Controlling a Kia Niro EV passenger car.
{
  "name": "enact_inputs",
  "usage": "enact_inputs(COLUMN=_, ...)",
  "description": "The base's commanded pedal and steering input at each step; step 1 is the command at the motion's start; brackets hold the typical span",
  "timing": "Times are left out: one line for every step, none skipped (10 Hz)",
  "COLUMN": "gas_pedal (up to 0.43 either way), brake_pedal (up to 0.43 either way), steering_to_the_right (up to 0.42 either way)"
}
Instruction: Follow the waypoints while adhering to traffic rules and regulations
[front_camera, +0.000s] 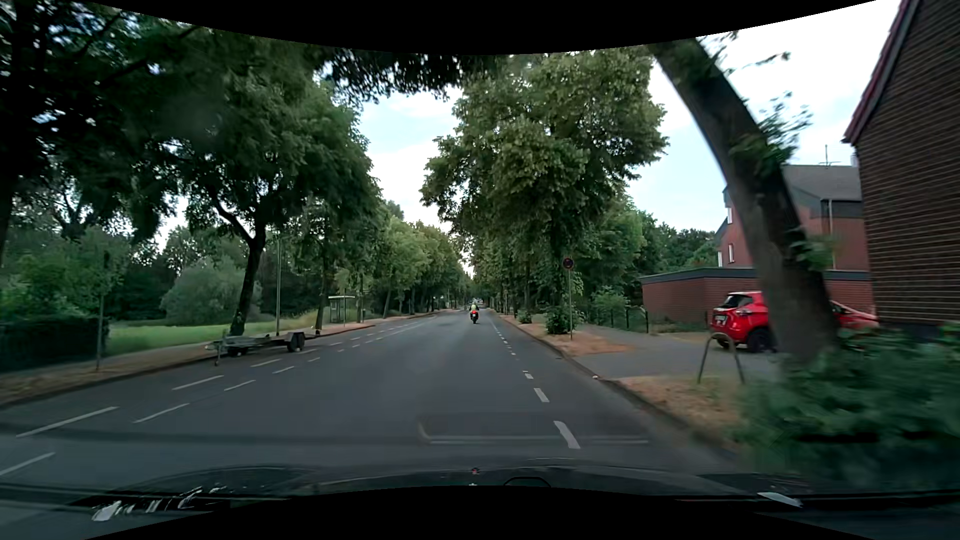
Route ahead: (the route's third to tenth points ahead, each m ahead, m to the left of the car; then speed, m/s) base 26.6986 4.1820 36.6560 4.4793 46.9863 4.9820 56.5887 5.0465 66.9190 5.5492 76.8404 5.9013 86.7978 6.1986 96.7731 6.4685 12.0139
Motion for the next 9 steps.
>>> enact_inputs(gas_pedal=0.157, brake_pedal=0.000, steering_to_the_right=-0.006)
enact_inputs(gas_pedal=0.157, brake_pedal=0.000, steering_to_the_right=-0.006)
enact_inputs(gas_pedal=0.157, brake_pedal=0.000, steering_to_the_right=-0.006)
enact_inputs(gas_pedal=0.157, brake_pedal=0.000, steering_to_the_right=-0.005)
enact_inputs(gas_pedal=0.157, brake_pedal=0.000, steering_to_the_right=-0.006)
enact_inputs(gas_pedal=0.157, brake_pedal=0.000, steering_to_the_right=-0.006)
enact_inputs(gas_pedal=0.157, brake_pedal=0.000, steering_to_the_right=-0.005)
enact_inputs(gas_pedal=0.157, brake_pedal=0.000, steering_to_the_right=-0.004)
enact_inputs(gas_pedal=0.157, brake_pedal=0.000, steering_to_the_right=-0.004)
